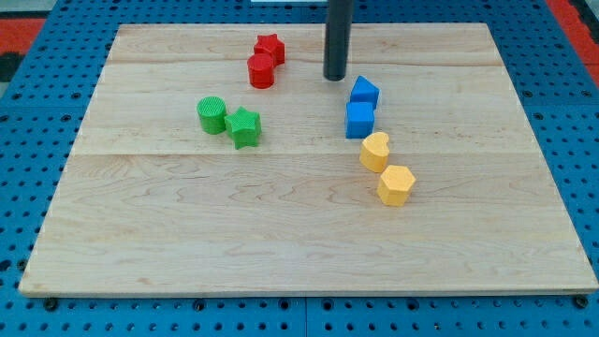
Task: Slightly push the blue cube to the right side
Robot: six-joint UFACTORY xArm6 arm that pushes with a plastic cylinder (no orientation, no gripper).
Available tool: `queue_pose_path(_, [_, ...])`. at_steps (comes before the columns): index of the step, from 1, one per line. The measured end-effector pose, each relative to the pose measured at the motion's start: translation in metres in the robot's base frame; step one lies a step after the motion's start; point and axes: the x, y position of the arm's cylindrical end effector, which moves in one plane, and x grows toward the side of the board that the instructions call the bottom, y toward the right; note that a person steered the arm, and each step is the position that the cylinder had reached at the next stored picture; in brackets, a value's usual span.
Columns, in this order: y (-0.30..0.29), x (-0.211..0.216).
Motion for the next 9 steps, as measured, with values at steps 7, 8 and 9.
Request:
queue_pose_path(7, [-0.014, 0.067])
queue_pose_path(8, [0.009, 0.067])
queue_pose_path(9, [0.025, 0.067])
